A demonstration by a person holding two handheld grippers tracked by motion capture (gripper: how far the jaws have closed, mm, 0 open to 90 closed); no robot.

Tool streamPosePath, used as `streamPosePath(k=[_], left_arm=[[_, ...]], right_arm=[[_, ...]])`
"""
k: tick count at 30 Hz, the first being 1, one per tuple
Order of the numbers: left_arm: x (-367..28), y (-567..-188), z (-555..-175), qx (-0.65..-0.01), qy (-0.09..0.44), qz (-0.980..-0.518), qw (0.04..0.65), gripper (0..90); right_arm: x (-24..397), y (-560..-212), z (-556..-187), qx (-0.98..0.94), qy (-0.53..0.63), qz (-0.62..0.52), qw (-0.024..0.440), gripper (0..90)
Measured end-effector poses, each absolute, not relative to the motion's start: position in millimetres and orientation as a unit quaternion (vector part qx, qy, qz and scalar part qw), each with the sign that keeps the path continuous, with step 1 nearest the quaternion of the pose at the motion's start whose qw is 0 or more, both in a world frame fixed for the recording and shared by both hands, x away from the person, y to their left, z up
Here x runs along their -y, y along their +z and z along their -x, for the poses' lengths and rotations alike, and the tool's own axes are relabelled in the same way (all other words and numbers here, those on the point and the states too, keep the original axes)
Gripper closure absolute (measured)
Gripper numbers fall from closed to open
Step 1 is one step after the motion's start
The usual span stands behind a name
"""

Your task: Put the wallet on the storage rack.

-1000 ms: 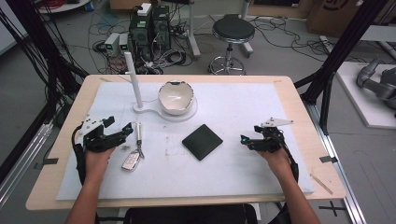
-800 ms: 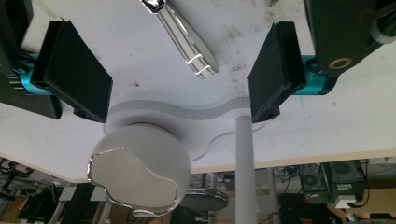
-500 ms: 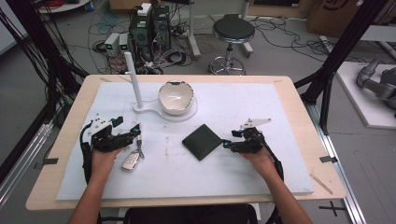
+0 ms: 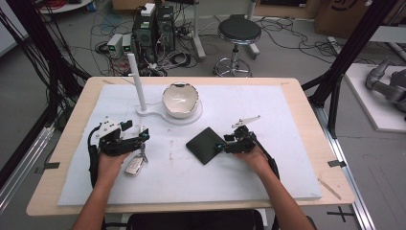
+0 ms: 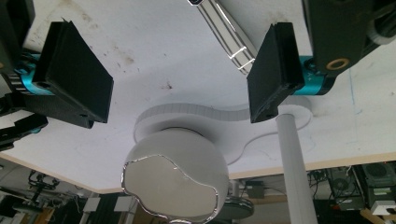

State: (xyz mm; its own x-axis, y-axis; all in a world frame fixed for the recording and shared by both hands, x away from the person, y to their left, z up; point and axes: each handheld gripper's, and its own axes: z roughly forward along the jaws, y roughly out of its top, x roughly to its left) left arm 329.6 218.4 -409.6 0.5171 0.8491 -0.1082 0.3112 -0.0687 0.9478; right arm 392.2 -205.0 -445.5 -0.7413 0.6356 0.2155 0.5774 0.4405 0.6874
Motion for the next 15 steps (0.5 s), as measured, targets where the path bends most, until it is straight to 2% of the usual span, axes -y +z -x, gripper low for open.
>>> streamPosePath(k=[3,5,10,13,15], left_arm=[[-217,-409,-330,-0.421,0.249,-0.688,0.536,22.7],[-215,-409,-330,-0.417,0.248,-0.691,0.536,22.7],[-210,-411,-331,-0.415,0.244,-0.696,0.533,22.7],[-206,-412,-331,-0.41,0.239,-0.702,0.532,22.7],[-204,-412,-330,-0.409,0.239,-0.704,0.529,22.7]], right_arm=[[206,-446,-393,-0.849,0.39,-0.353,0.038,40.9],[205,-444,-394,-0.853,0.387,-0.348,0.024,52.3],[206,-444,-395,-0.854,0.391,-0.344,0.014,55.6],[208,-442,-394,-0.851,0.393,-0.346,0.019,68.9],[208,-441,-394,-0.853,0.393,-0.343,0.022,73.8]])
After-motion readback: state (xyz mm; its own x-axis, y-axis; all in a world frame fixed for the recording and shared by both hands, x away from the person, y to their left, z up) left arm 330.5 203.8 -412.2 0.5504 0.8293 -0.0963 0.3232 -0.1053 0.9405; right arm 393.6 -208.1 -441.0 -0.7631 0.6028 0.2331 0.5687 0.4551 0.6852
